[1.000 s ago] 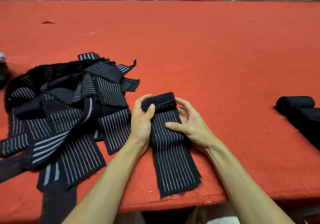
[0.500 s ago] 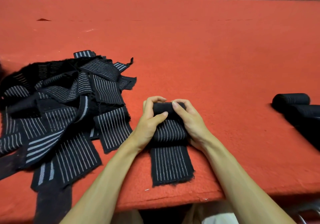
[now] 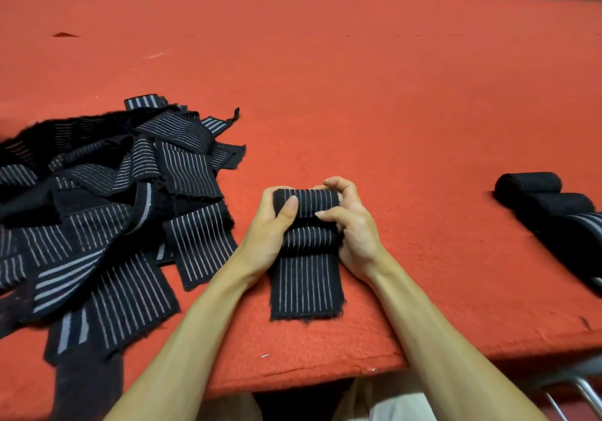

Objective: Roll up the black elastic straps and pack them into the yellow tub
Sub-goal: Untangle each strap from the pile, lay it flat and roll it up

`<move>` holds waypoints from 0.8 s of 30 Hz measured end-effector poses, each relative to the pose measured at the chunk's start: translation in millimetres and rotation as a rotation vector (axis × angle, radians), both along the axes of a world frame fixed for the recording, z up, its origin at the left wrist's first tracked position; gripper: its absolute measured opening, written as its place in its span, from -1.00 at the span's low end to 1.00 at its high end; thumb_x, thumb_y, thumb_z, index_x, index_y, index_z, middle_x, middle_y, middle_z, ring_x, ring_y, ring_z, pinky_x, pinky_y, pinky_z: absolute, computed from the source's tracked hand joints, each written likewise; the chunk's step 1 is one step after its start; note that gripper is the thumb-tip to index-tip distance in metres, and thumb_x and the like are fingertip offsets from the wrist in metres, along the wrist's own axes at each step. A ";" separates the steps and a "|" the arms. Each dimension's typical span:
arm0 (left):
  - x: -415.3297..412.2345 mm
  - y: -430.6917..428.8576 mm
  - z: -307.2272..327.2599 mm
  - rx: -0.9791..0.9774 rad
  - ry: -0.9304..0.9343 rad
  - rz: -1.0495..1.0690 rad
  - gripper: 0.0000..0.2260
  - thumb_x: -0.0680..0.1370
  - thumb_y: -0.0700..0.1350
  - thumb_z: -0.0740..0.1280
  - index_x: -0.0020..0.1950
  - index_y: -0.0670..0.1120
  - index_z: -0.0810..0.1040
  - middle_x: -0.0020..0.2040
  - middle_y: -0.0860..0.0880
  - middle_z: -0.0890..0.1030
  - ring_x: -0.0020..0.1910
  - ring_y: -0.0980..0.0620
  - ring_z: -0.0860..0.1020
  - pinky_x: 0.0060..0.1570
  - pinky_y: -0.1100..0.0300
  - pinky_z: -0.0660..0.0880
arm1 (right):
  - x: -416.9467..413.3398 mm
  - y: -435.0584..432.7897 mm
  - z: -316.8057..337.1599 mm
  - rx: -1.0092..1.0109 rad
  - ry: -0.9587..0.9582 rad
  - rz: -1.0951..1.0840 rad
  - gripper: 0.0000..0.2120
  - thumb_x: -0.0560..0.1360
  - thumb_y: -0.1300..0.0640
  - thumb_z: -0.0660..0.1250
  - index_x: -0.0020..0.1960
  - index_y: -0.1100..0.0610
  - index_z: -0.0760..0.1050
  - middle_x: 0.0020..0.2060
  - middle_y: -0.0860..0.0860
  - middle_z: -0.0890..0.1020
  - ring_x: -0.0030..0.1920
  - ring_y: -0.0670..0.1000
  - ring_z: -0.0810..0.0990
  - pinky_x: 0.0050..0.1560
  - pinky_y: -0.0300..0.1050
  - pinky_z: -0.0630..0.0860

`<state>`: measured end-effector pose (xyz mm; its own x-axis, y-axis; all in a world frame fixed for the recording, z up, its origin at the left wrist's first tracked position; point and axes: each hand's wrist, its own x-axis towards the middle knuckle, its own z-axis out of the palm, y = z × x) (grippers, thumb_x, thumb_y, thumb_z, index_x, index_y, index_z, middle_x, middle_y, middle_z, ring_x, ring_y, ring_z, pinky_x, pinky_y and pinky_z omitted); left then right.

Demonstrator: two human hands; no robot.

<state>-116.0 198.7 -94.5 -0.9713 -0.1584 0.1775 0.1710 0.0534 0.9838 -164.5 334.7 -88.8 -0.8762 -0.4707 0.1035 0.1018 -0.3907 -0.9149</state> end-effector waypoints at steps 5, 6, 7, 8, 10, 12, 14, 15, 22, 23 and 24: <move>1.0 -3.6 0.5 0.066 0.074 -0.004 -0.77 0.50 -0.05 0.30 0.12 -0.05 0.46 -0.03 -0.04 0.53 -0.04 0.07 0.50 0.03 0.14 0.47 | 1.5 -0.1 -0.3 0.027 0.018 0.046 -0.63 0.34 0.24 0.29 0.13 0.09 0.39 -0.17 0.01 0.56 -0.20 -0.08 0.56 -0.21 -0.21 0.54; 0.9 -3.7 0.1 0.089 0.079 -0.001 -0.78 0.49 -0.08 0.30 0.13 -0.06 0.46 -0.03 -0.05 0.53 -0.04 0.06 0.50 0.02 0.14 0.48 | 1.5 -1.0 -1.3 0.020 0.018 0.051 -0.67 0.38 0.19 0.31 0.14 0.10 0.40 -0.16 0.01 0.58 -0.18 -0.07 0.57 -0.18 -0.19 0.55; 0.9 -3.8 -0.3 0.116 0.082 0.002 -0.77 0.48 -0.10 0.30 0.13 -0.06 0.47 -0.03 -0.06 0.53 -0.04 0.05 0.50 0.02 0.13 0.48 | 1.1 -1.9 -2.3 0.014 0.016 0.045 -0.70 0.42 0.14 0.32 0.14 0.11 0.41 -0.13 0.02 0.58 -0.14 -0.05 0.58 -0.12 -0.17 0.55; 1.0 -4.3 -0.4 0.143 0.085 0.003 -0.77 0.48 -0.12 0.31 0.13 -0.06 0.47 -0.02 -0.07 0.53 -0.04 0.04 0.50 0.01 0.14 0.49 | 0.5 -3.1 -3.1 0.014 0.013 0.023 -0.71 0.45 0.08 0.32 0.13 0.13 0.43 -0.10 0.04 0.58 -0.09 -0.03 0.56 -0.05 -0.13 0.54; 1.6 -5.5 -0.6 0.181 0.092 -0.006 -0.76 0.47 -0.14 0.31 0.13 -0.05 0.48 -0.02 -0.07 0.54 -0.04 0.04 0.51 -0.01 0.15 0.50 | 0.2 -5.2 -3.3 0.035 0.009 -0.043 -0.69 0.48 -0.01 0.31 0.13 0.16 0.45 -0.03 0.11 0.55 -0.01 0.04 0.52 0.09 -0.01 0.47; 2.9 -5.5 0.1 0.236 0.075 -0.048 -0.74 0.44 -0.18 0.30 0.13 -0.06 0.47 -0.06 -0.04 0.55 -0.10 0.08 0.53 -0.07 0.21 0.51 | 1.1 -6.4 -2.1 0.077 0.026 -0.102 -0.68 0.49 -0.06 0.30 0.11 0.15 0.48 -0.01 0.11 0.54 0.01 0.06 0.50 0.13 0.05 0.44; 4.3 -3.8 3.1 0.326 0.029 -0.112 -0.72 0.41 -0.20 0.25 0.11 -0.06 0.44 -0.12 -0.02 0.55 -0.16 0.10 0.54 -0.15 0.23 0.52 | 2.4 -6.3 -1.4 0.126 0.065 -0.141 -0.71 0.48 -0.05 0.33 0.08 0.13 0.51 -0.04 0.07 0.56 -0.01 0.03 0.51 0.12 0.04 0.44; 4.4 -3.0 4.2 0.350 0.011 -0.132 -0.71 0.39 -0.21 0.23 0.09 -0.05 0.44 -0.14 -0.02 0.55 -0.17 0.09 0.53 -0.15 0.22 0.51 | 2.8 -5.0 -1.0 0.140 0.077 -0.152 -0.73 0.47 -0.03 0.35 0.07 0.12 0.52 -0.06 0.05 0.56 -0.03 0.01 0.52 0.09 0.02 0.45; 4.4 0.5 4.5 0.312 -0.003 -0.136 -0.76 0.51 -0.07 0.29 0.17 -0.05 0.43 0.01 -0.10 0.55 -0.08 0.06 0.56 -0.09 0.17 0.54 | 1.9 0.8 -0.9 0.014 0.018 -0.010 -0.76 0.36 0.26 0.29 0.02 0.13 0.45 -0.14 0.02 0.57 -0.19 -0.05 0.58 -0.22 -0.20 0.55; 3.7 1.8 3.6 0.289 0.007 -0.104 -0.78 0.56 -0.04 0.29 0.18 -0.03 0.43 0.00 -0.06 0.54 -0.09 0.12 0.56 -0.08 0.20 0.53 | 1.6 1.2 -1.1 -0.002 0.023 0.004 -0.75 0.33 0.28 0.26 0.00 0.13 0.43 -0.13 0.01 0.58 -0.18 -0.06 0.58 -0.22 -0.22 0.54; 2.2 2.4 1.8 0.245 0.013 -0.069 -0.81 0.60 -0.02 0.26 0.20 0.00 0.42 0.01 -0.02 0.54 -0.09 0.17 0.56 -0.06 0.22 0.52 | 1.4 1.1 -0.9 -0.011 0.037 0.010 -0.74 0.31 0.30 0.23 -0.01 0.14 0.43 -0.10 0.00 0.57 -0.16 -0.07 0.57 -0.20 -0.24 0.53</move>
<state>-113.8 201.1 -92.7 -0.9791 -0.1319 0.1547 0.1790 -0.1987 0.9636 -163.1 335.8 -89.8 -0.8669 -0.4781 0.1413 0.0717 -0.4001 -0.9137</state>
